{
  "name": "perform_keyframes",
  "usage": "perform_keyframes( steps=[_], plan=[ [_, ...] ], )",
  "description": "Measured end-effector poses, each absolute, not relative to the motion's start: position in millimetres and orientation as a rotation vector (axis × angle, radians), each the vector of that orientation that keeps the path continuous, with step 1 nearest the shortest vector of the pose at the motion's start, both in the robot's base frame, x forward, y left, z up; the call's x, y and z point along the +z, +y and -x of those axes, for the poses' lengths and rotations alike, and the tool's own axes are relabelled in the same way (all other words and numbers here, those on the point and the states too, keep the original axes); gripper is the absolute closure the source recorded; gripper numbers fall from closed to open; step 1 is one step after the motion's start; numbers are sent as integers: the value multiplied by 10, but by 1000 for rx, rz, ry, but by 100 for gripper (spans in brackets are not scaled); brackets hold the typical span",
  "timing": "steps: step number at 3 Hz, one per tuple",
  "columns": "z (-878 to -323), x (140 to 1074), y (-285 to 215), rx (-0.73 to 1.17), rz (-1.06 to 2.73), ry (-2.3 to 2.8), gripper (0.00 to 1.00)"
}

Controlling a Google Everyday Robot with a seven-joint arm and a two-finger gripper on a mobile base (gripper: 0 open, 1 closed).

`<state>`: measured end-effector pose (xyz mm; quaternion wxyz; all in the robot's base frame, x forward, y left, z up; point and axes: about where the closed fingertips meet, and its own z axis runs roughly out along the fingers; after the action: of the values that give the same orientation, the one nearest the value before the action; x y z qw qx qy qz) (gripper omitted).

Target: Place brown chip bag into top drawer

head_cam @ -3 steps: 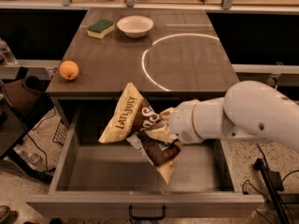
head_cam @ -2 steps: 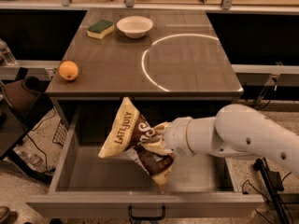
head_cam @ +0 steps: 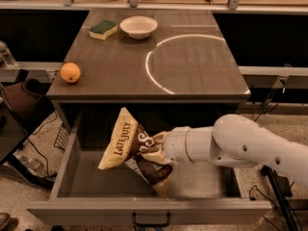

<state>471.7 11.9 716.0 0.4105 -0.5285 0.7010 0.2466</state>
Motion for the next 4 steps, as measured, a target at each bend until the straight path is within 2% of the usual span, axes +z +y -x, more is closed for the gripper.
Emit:
perform_keyframes(
  steps=[3,4],
  plan=[
    [-4702,7168,162,623,1341,1759,14],
    [-4696,7171,177,624,1344,1757,0]
  ],
)
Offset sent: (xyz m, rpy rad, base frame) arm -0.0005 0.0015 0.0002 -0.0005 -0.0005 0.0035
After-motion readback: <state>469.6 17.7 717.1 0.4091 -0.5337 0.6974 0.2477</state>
